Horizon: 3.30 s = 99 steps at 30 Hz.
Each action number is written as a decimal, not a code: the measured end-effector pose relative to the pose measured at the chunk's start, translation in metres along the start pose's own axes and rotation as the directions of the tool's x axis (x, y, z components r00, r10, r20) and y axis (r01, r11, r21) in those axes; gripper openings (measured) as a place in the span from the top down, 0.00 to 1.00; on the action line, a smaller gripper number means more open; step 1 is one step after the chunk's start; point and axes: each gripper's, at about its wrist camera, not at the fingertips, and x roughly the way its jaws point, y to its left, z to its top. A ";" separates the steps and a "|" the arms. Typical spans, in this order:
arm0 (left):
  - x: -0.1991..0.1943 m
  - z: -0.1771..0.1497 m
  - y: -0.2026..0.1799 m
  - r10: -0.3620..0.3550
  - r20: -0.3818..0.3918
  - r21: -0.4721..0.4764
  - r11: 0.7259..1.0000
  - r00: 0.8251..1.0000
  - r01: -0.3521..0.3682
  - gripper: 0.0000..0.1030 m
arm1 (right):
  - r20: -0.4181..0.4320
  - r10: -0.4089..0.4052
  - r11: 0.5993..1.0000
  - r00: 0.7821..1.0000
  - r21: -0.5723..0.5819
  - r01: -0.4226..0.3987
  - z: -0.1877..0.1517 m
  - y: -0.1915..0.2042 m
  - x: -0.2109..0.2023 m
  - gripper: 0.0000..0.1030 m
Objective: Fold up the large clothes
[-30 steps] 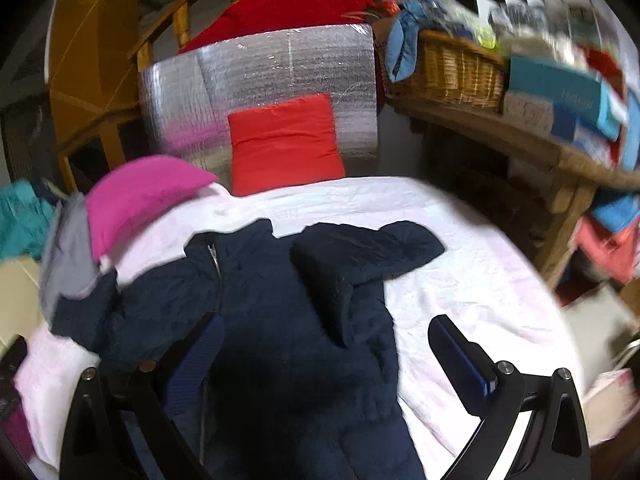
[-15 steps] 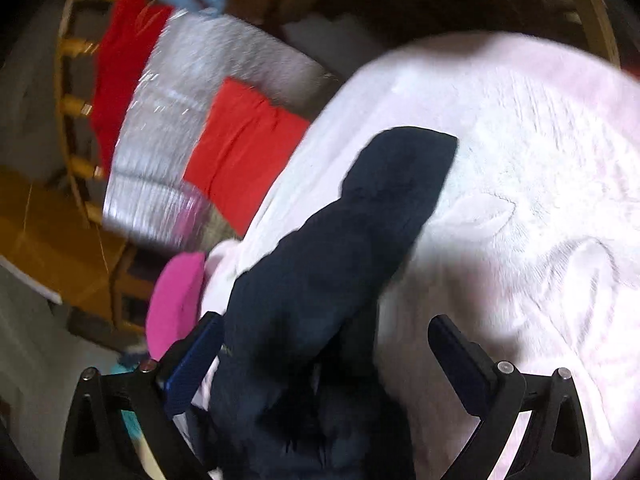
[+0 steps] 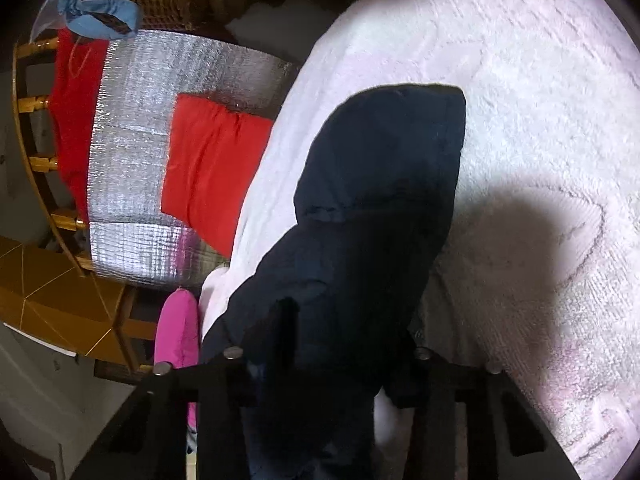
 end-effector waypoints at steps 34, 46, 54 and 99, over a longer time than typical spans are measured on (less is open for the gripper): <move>-0.028 0.008 0.042 -0.070 0.126 -0.092 0.992 0.989 0.082 0.00 | -0.143 0.013 0.947 0.990 -0.315 -0.058 -0.158 0.078 -0.090 0.23; -0.033 -0.025 -0.050 -0.273 0.106 0.119 0.958 0.956 0.260 0.00 | -0.081 -0.232 0.950 0.969 -0.234 0.208 -0.076 0.020 -0.065 0.40; -0.025 -0.027 -0.107 -0.139 0.113 0.269 0.958 0.984 0.104 0.00 | -0.128 -0.268 0.939 0.955 -0.259 0.229 -0.077 0.004 -0.053 0.55; -0.021 -0.006 -0.074 -0.386 -0.001 0.083 0.919 0.922 0.385 0.60 | -0.092 -0.309 0.921 0.947 -0.276 0.274 -0.093 0.014 -0.051 0.53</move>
